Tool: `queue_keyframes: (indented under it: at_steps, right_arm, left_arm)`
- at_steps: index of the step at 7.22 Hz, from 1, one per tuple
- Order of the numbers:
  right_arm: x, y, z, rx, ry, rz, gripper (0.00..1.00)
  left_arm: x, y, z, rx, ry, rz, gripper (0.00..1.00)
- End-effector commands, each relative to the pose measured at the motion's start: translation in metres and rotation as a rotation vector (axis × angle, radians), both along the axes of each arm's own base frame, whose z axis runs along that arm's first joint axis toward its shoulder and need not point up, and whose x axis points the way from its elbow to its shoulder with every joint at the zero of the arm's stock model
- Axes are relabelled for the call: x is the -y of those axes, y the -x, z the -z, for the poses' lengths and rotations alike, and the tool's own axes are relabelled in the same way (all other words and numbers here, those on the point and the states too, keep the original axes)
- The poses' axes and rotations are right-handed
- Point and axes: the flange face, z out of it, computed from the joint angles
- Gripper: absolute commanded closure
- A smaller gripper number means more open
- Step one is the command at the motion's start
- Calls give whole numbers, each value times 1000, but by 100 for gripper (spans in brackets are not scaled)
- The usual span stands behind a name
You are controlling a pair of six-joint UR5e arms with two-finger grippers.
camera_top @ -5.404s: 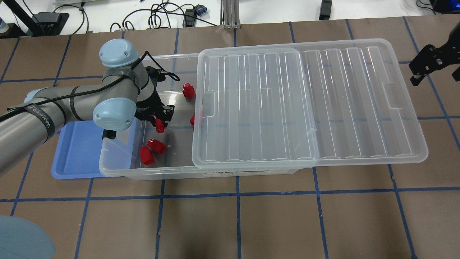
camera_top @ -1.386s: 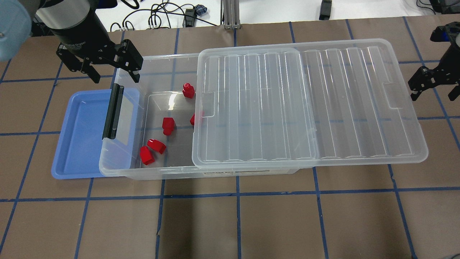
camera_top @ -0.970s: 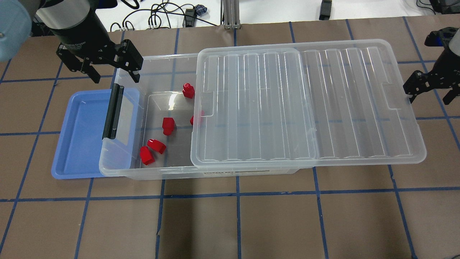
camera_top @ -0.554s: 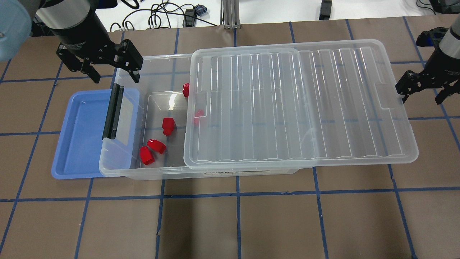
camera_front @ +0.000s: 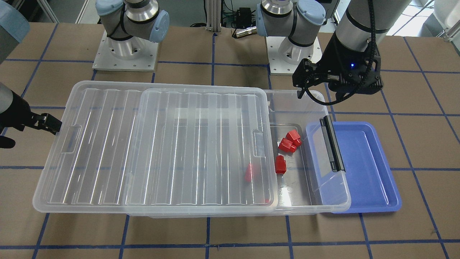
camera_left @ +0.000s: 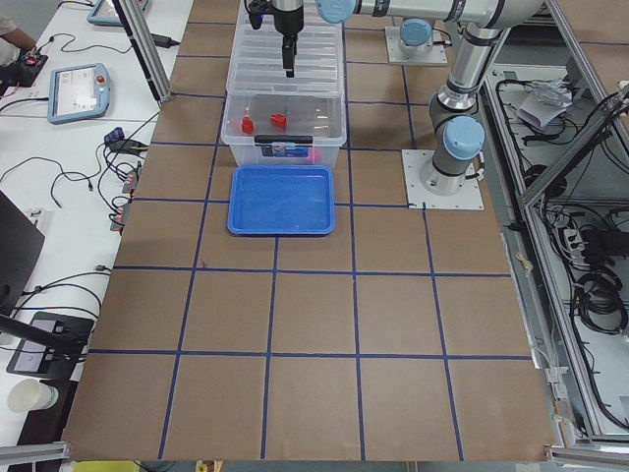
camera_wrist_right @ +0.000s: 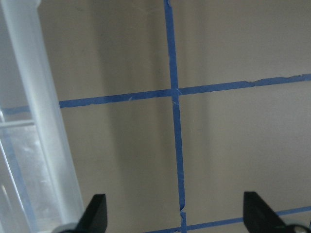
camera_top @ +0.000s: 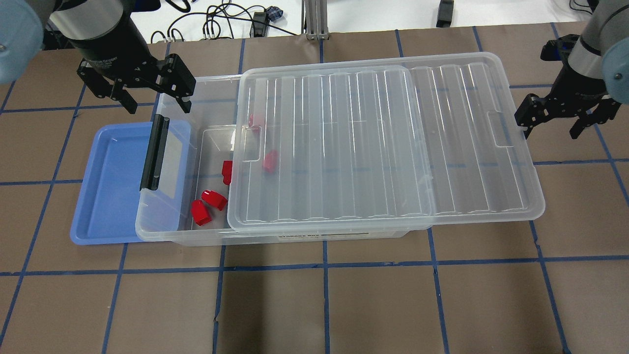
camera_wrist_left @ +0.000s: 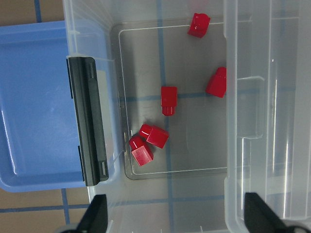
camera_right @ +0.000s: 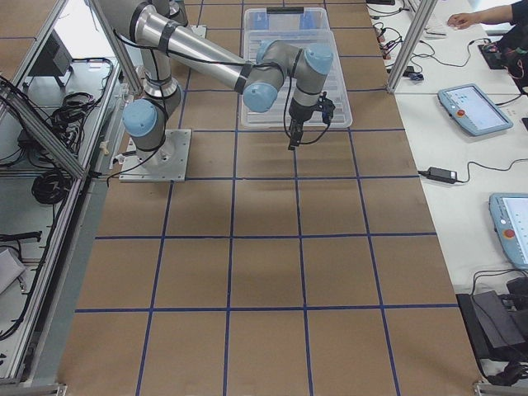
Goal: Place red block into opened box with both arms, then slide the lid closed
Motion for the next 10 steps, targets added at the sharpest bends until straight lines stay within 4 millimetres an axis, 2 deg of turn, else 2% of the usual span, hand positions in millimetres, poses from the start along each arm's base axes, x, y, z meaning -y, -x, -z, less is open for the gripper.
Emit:
queue_keyframes:
  at_steps: [1,4,7,10]
  right_arm:
    - [2,-34,1,-10,4,12,0]
    - [3,-63,1,-17,10,8,0]
    - [0,-85,5,-19,7,26,0]
    - [-1,-116,8,-27,12,31,0]
  left_arm:
    - [0,0,0,0,0,0,0]
    - [0,0,0,1,0,0,0]
    - [0,0,0,1,0,0,0]
    - [-1,0,-1,2,2,0,0]
